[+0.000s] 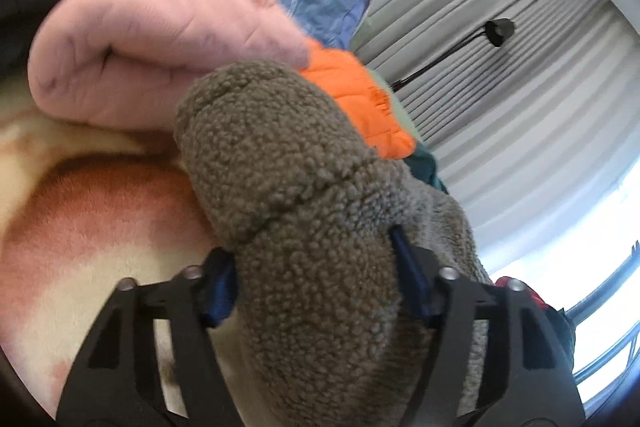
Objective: Fold large clothes
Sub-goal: 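Lift the brown bundle with both tools and carry it toward the clothes row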
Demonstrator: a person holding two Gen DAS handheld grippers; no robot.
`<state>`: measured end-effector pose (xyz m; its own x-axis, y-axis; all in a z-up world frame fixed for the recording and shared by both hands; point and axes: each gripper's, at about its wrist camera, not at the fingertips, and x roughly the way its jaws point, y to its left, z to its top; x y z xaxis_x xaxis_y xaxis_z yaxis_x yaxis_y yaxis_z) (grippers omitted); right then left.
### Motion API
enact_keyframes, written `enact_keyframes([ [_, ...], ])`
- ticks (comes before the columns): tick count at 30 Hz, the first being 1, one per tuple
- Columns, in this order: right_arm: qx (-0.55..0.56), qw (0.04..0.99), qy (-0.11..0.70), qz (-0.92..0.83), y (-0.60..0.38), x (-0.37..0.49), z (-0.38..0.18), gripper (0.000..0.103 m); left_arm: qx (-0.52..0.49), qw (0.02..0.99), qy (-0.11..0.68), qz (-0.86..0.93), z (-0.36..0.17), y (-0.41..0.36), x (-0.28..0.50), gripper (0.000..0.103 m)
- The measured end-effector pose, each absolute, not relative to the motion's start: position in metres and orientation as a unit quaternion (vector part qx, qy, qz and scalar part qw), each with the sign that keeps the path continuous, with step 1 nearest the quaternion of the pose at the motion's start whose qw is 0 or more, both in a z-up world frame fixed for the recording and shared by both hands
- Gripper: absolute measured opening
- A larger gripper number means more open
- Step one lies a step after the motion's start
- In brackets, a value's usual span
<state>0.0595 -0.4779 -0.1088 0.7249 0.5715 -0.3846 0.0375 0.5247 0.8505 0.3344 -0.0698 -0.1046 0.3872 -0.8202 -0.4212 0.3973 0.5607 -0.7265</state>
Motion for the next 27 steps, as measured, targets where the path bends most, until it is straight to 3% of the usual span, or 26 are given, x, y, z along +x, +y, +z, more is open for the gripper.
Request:
enact_keyframes([
  [3, 0.426, 0.828, 0.305, 0.198, -0.465, 0.047, -0.077, 0.03, -0.265, 0.79, 0.368, -0.412, -0.083, -0.063, 0.32, 0.054],
  [12, 0.382, 0.847, 0.276, 0.246, -0.423, 0.014, -0.021, 0.029, -0.256, 0.816, 0.286, -0.433, -0.015, -0.023, 0.259, 0.052],
  [20, 0.379, 0.806, 0.308, 0.336, -0.338, 0.035, -0.008, 0.029, -0.263, 0.861, 0.249, -0.356, 0.024, 0.087, 0.2, 0.052],
  [27, 0.365, 0.733, 0.376, 0.434, -0.199, 0.101, -0.016, 0.029, -0.245, 0.911, 0.23, -0.24, 0.061, 0.219, 0.155, 0.051],
])
